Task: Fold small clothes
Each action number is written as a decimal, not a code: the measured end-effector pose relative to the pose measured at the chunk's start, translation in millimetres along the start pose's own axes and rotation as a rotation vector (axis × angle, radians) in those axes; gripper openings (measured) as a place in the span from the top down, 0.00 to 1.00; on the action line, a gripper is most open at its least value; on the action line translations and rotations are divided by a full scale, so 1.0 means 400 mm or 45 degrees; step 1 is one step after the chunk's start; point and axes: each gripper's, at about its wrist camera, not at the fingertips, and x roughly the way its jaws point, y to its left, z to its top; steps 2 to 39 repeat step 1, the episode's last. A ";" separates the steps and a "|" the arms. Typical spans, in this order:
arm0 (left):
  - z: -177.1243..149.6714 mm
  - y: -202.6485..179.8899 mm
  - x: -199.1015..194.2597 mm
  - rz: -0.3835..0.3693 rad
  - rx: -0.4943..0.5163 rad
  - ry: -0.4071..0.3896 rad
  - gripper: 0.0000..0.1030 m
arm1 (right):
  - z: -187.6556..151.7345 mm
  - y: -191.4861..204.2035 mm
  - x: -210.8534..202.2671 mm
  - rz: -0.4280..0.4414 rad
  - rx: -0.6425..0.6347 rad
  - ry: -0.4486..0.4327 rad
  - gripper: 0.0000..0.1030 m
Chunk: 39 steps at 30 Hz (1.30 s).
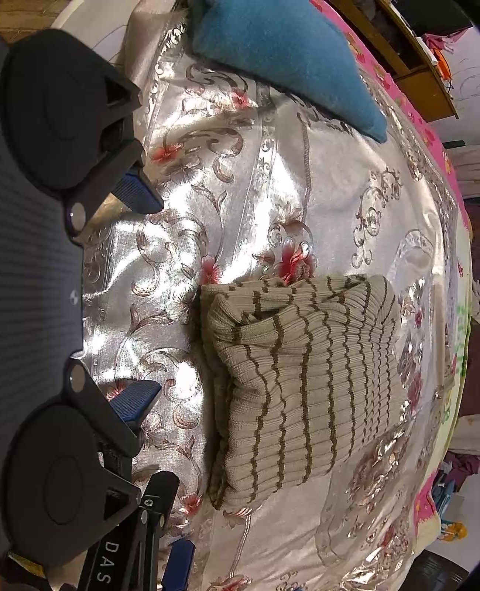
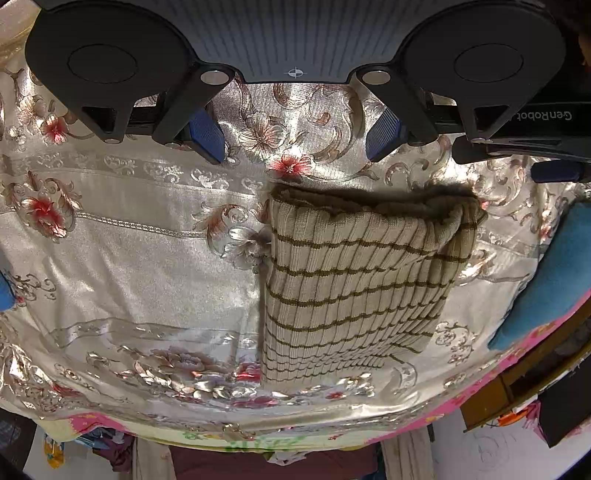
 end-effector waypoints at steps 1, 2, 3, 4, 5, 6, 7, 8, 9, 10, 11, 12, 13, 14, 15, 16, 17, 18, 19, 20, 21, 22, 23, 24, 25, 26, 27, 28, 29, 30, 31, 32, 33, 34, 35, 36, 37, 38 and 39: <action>0.000 -0.001 0.000 0.000 -0.001 0.002 0.02 | 0.000 0.000 0.000 0.000 0.000 0.000 0.17; 0.000 -0.001 0.000 0.000 -0.001 0.002 0.02 | 0.000 0.000 0.000 0.000 0.000 0.000 0.17; 0.000 -0.001 0.000 0.000 -0.001 0.002 0.02 | 0.000 0.000 0.000 0.000 0.000 0.000 0.17; 0.000 -0.001 0.000 0.000 -0.001 0.002 0.02 | 0.000 0.000 0.000 0.000 0.000 0.000 0.17; 0.000 -0.001 0.000 0.000 -0.001 0.002 0.02 | 0.000 0.000 0.000 0.000 0.000 0.000 0.17; 0.000 -0.001 0.000 0.000 -0.001 0.002 0.02 | 0.000 0.000 0.000 0.000 0.000 0.000 0.17; 0.000 -0.001 0.000 0.000 -0.001 0.002 0.02 | 0.000 0.000 0.000 0.000 0.000 0.000 0.17; 0.000 -0.001 0.000 0.000 -0.001 0.002 0.02 | 0.000 0.000 0.000 0.000 0.000 0.000 0.17; 0.000 -0.001 0.000 0.000 -0.001 0.002 0.02 | 0.000 0.000 0.000 0.000 0.000 0.000 0.17; 0.000 -0.001 0.000 0.000 -0.001 0.002 0.02 | 0.000 0.000 0.000 0.000 0.000 0.000 0.17; 0.000 -0.001 0.000 0.000 -0.001 0.002 0.02 | 0.000 0.000 0.000 0.000 0.000 0.000 0.17; 0.000 -0.001 0.000 0.000 -0.001 0.002 0.02 | 0.000 0.000 0.000 0.000 0.000 0.000 0.17; 0.000 -0.001 0.000 0.000 -0.001 0.002 0.02 | 0.000 0.000 0.000 0.000 0.000 0.000 0.17; 0.000 -0.001 0.000 0.000 -0.001 0.002 0.02 | 0.000 0.000 0.000 0.000 0.000 0.000 0.17; 0.000 -0.001 0.000 0.000 -0.001 0.002 0.02 | 0.000 0.000 0.000 0.000 0.000 0.000 0.17; 0.000 -0.001 0.000 0.000 -0.001 0.002 0.02 | 0.000 0.000 0.000 0.000 0.000 0.000 0.17; 0.000 -0.001 0.000 0.000 -0.001 0.002 0.02 | 0.000 0.000 0.000 0.000 0.000 0.000 0.17; 0.000 -0.001 0.000 0.000 -0.001 0.002 0.02 | 0.000 0.000 0.000 0.000 0.000 0.000 0.17; 0.000 -0.001 0.000 0.000 -0.001 0.002 0.02 | 0.000 0.000 0.000 0.000 0.000 0.000 0.17; 0.000 -0.001 0.000 0.000 -0.001 0.002 0.02 | 0.000 0.000 0.000 0.000 0.000 0.000 0.17; 0.000 -0.001 0.000 0.000 -0.001 0.002 0.02 | 0.000 0.000 0.000 0.000 0.000 0.000 0.17; 0.000 -0.001 0.000 0.000 -0.001 0.002 0.02 | 0.000 0.000 0.000 0.000 0.000 0.000 0.17; 0.000 -0.001 0.000 0.000 -0.001 0.002 0.02 | 0.000 0.000 0.000 0.000 0.000 0.000 0.17; 0.000 -0.001 0.000 0.000 -0.001 0.002 0.02 | 0.000 0.000 0.000 0.000 0.000 0.000 0.17; 0.000 -0.001 0.000 0.000 -0.001 0.002 0.02 | 0.000 0.000 0.000 0.000 0.000 0.000 0.17; 0.000 -0.001 0.000 0.000 -0.001 0.002 0.02 | 0.000 0.000 0.000 0.000 0.000 0.000 0.17; 0.000 -0.001 0.000 0.000 -0.001 0.002 0.02 | 0.000 0.000 0.000 0.000 0.000 0.000 0.17; 0.000 -0.001 0.000 0.000 -0.001 0.002 0.02 | 0.000 0.000 0.000 0.000 0.000 0.000 0.17; 0.000 -0.001 0.000 0.000 -0.001 0.002 0.02 | 0.000 0.000 0.000 0.000 0.000 0.000 0.17; 0.000 -0.001 0.000 0.000 -0.001 0.002 0.02 | 0.000 0.000 0.000 0.000 0.000 0.000 0.17; 0.000 -0.001 0.000 0.000 -0.001 0.002 0.02 | 0.000 0.000 0.000 0.000 0.000 0.000 0.17; 0.000 -0.001 0.000 0.000 -0.001 0.002 0.02 | 0.000 0.000 0.000 0.000 0.000 0.000 0.17; 0.000 -0.001 0.000 0.000 -0.001 0.002 0.02 | 0.000 0.000 0.000 0.000 0.000 0.000 0.17; 0.000 -0.001 0.000 0.000 -0.001 0.002 0.02 | 0.000 0.000 0.000 0.000 0.000 0.000 0.17; 0.000 -0.001 0.000 0.000 -0.001 0.002 0.02 | 0.000 0.000 0.000 0.000 0.000 0.000 0.17; 0.000 -0.001 0.000 0.000 -0.001 0.002 0.02 | 0.000 0.000 0.000 0.000 0.000 0.000 0.17; 0.000 -0.001 0.000 0.000 -0.001 0.002 0.02 | 0.000 0.000 0.000 0.000 0.000 0.000 0.17; 0.000 -0.001 0.000 0.000 -0.001 0.002 0.02 | 0.000 0.000 0.000 0.000 0.000 0.000 0.17; 0.000 -0.001 0.000 0.000 -0.001 0.002 0.02 | 0.000 0.000 0.000 0.000 0.000 0.000 0.17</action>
